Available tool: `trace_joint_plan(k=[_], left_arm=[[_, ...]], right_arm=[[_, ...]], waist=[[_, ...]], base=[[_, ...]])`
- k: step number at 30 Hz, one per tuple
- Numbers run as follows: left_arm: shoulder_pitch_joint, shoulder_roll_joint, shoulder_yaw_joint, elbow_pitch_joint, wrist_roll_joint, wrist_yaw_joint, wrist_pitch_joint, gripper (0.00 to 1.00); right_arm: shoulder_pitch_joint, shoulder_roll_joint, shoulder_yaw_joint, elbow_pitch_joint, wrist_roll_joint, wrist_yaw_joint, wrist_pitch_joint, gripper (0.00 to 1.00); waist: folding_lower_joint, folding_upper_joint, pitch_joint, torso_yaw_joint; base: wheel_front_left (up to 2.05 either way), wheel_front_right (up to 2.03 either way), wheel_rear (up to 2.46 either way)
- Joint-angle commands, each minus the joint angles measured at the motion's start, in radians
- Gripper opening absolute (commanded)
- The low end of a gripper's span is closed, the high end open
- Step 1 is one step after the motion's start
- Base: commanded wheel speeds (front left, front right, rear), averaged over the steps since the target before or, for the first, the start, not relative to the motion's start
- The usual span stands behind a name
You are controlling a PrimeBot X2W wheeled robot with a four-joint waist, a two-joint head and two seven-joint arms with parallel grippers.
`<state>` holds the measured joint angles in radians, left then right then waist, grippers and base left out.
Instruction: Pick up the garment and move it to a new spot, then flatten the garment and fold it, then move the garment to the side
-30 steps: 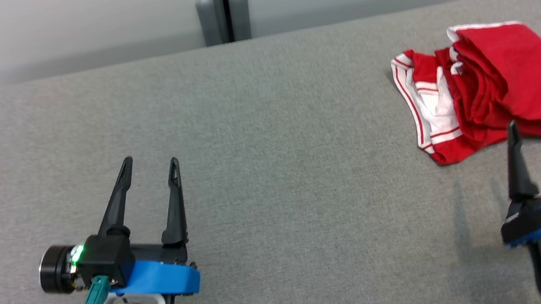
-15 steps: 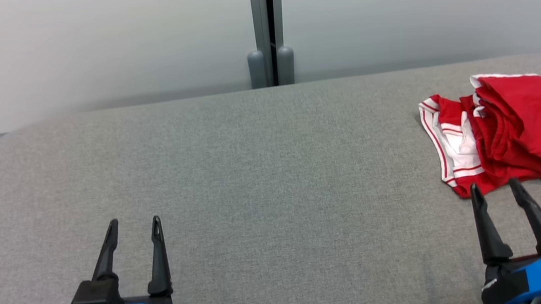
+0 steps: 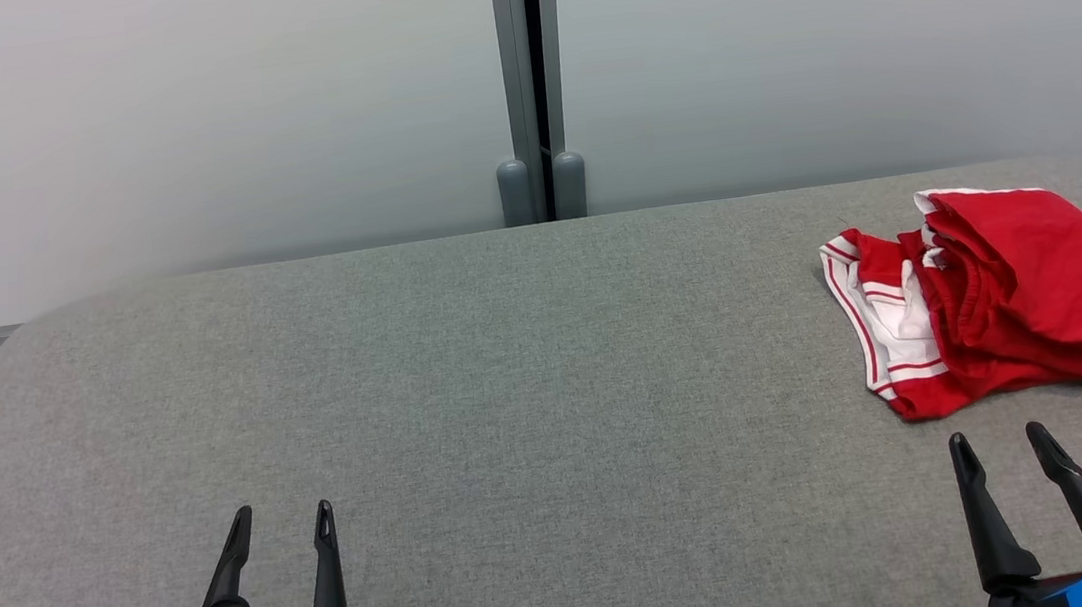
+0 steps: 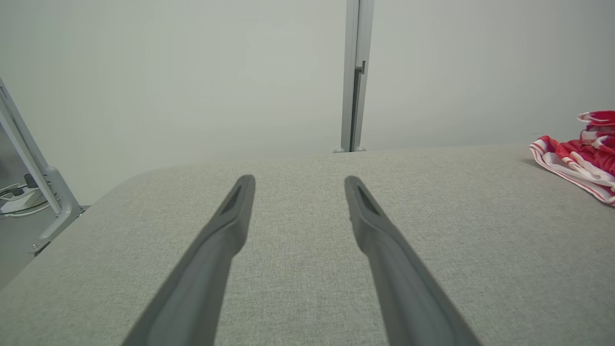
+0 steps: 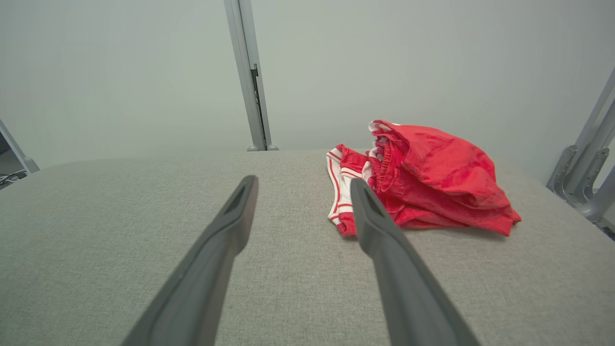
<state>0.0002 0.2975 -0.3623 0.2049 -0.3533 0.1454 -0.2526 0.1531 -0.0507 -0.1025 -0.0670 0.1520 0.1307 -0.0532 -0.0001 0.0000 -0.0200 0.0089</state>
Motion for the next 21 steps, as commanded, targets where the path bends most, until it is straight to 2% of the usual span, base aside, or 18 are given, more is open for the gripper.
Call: trace_joint_plan(k=[1, 21], left_arm=[[0.008, 0.004, 0.002, 0.002, -0.005, -0.001, 0.0, 1.0], [-0.001, 0.022, -0.012, 0.028, -0.016, 0.001, 0.014, 1.0]], right_arm=[[0.015, 0.0, 0.001, -0.006, 0.005, 0.0, 0.005, 1.0], [0.016, 0.0, 0.0, 0.009, 0.025, 0.0, -0.007, 1.0]], waist=[[0.0001, 0.0, -0.002, 0.0], [0.0001, 0.0, -0.012, 0.006]], base=[[0.0, 0.0, 0.0], [0.0, 0.0, 0.0]])
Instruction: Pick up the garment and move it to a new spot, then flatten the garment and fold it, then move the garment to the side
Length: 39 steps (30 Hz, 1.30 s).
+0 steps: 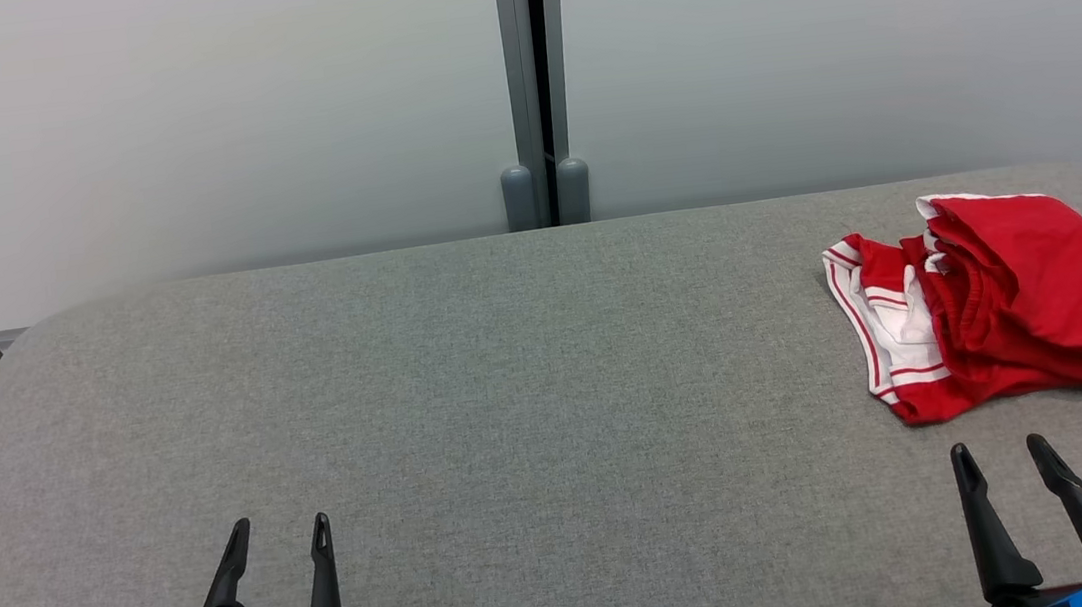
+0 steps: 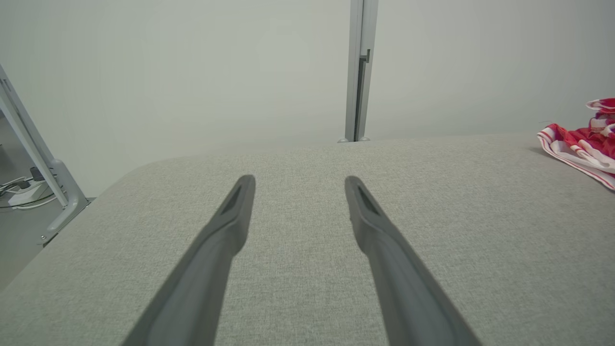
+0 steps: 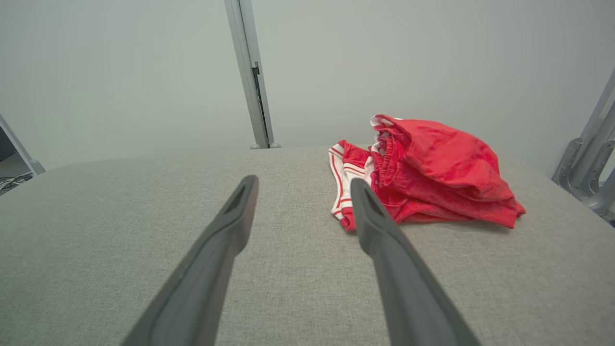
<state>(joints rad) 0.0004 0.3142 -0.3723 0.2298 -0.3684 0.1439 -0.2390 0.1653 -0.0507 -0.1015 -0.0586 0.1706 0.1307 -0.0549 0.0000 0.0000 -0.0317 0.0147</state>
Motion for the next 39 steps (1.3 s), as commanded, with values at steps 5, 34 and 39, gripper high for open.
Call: trace_joint_plan(k=[5, 34, 39], left_arm=[[-0.008, 0.007, -0.005, 0.007, -0.002, 0.006, -0.002, 1.0], [-0.033, -0.083, 0.142, 0.023, -0.401, -0.085, 0.104, 0.0], [-0.04, -0.095, 0.167, 0.021, -0.467, -0.099, 0.122, 0.0]], right_arm=[[0.0, 0.0, 0.003, 0.01, 0.01, 0.0, -0.011, 1.0], [-0.088, -0.002, 0.003, 0.117, 0.462, 0.0, 0.044, 0.0], [-0.103, -0.003, 0.003, 0.13, 0.537, 0.0, 0.053, 0.0]], waist=[[0.0, 0.0, 0.001, 0.001], [0.0, 0.0, 0.008, -0.002], [0.0, 0.0, 0.009, -0.003]], base=[[0.0, 0.0, 0.0], [0.0, 0.0, 0.0], [0.0, 0.0, 0.0]])
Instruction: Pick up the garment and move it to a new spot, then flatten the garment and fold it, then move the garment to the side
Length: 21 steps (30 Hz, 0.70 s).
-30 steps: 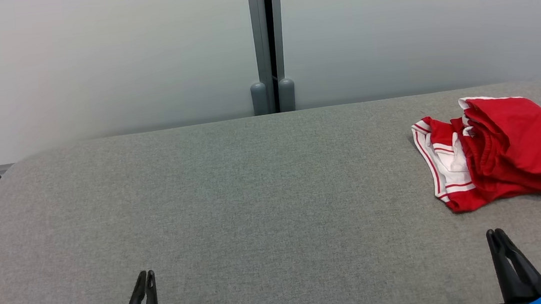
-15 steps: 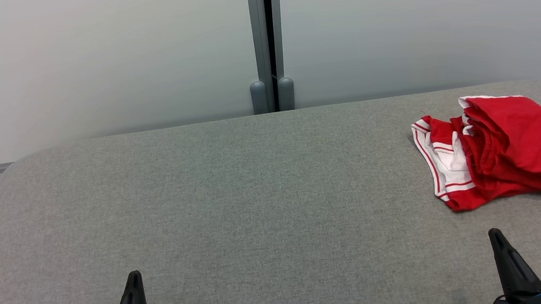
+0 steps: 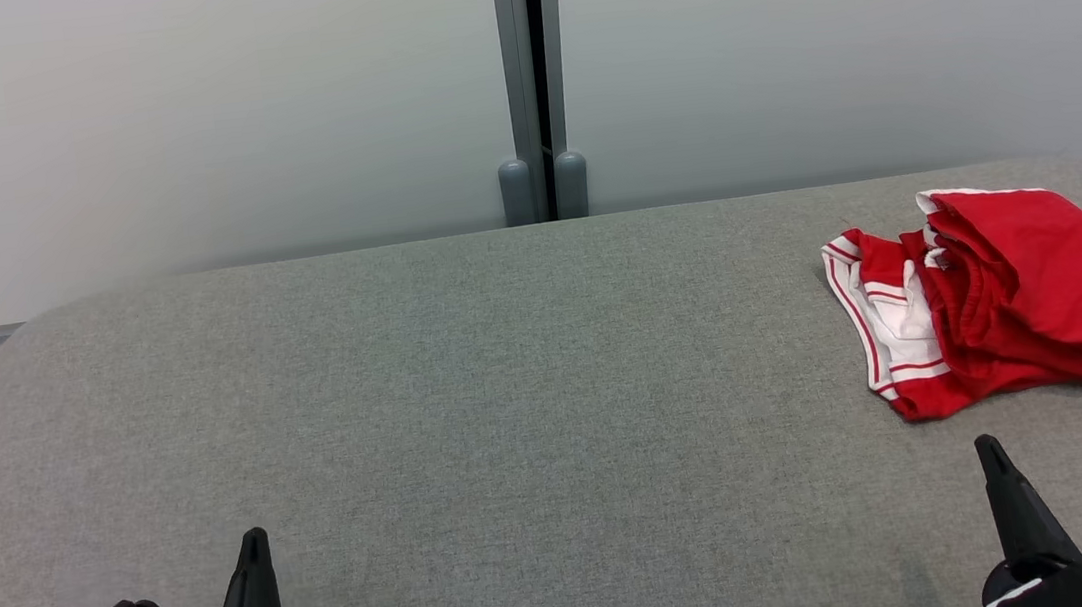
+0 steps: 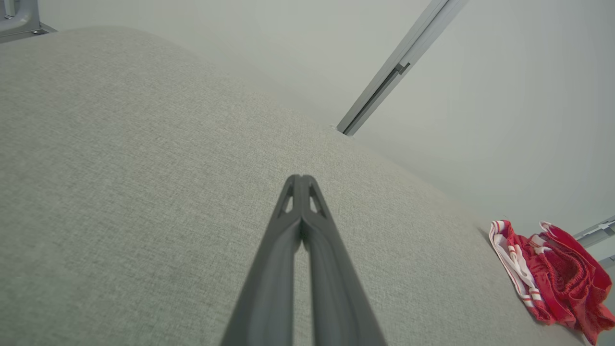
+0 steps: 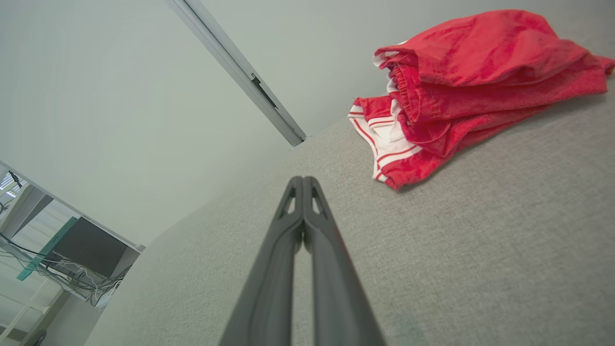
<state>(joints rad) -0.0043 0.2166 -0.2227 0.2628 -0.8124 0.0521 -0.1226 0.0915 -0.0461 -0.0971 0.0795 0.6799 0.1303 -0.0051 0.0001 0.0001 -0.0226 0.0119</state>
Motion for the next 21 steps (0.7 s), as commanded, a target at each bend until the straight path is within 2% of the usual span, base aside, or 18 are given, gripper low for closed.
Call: trace_joint_plan(k=[1, 21], left_arm=[[-0.037, 0.0, 0.022, -0.013, -0.036, -0.01, 0.009, 0.0], [-0.057, -0.043, 0.107, -0.017, -0.252, -0.06, 0.069, 0.0]], right_arm=[[-0.032, -0.007, -0.002, -0.005, 0.043, 0.0, 0.005, 0.0], [-0.082, -0.009, -0.005, 0.042, 0.292, 0.0, 0.036, 0.0]], waist=[[0.0, -0.0001, 0.0, 0.0], [0.0, -0.0001, 0.006, -0.003]], base=[[0.0, 0.0, 0.0], [0.0, 0.0, 0.0]])
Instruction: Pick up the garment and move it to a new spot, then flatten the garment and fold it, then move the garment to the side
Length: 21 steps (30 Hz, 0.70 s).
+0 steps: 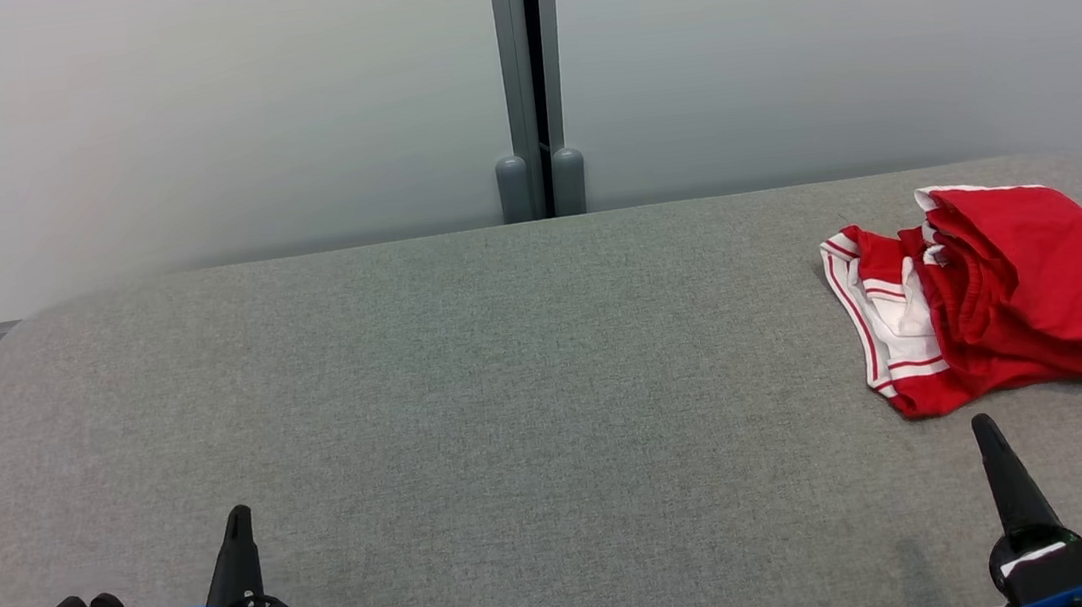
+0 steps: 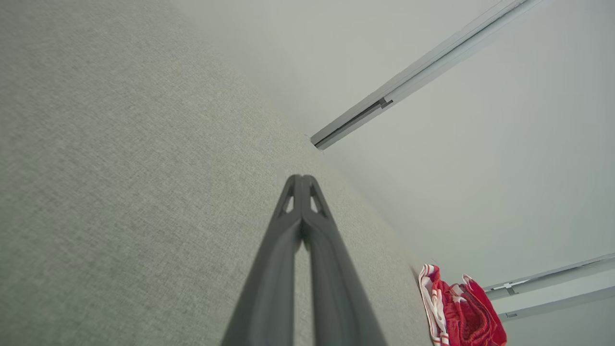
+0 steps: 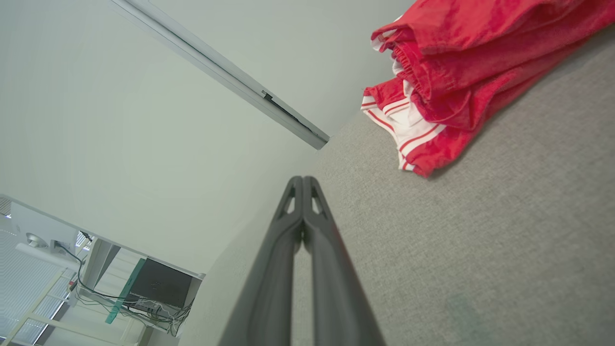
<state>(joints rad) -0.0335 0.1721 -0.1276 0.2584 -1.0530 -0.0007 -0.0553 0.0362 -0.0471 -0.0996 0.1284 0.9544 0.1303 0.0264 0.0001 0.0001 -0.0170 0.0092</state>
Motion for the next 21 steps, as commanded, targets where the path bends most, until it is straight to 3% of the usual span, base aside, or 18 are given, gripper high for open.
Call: trace_joint_plan(k=[1, 21], left_arm=[[-0.029, -0.001, 0.016, -0.012, -0.022, -0.009, 0.004, 0.0], [-0.047, -0.04, 0.09, -0.014, -0.207, -0.051, 0.058, 0.0]], right_arm=[[-0.029, -0.008, -0.002, -0.005, 0.029, 0.0, 0.007, 0.0], [-0.07, -0.009, -0.005, 0.036, 0.243, 0.001, 0.033, 0.0]], waist=[[0.0, -0.0001, 0.0, 0.0], [0.0, -0.0001, 0.006, -0.003]], base=[[0.0, 0.0, 0.0], [0.0, 0.0, 0.0]])
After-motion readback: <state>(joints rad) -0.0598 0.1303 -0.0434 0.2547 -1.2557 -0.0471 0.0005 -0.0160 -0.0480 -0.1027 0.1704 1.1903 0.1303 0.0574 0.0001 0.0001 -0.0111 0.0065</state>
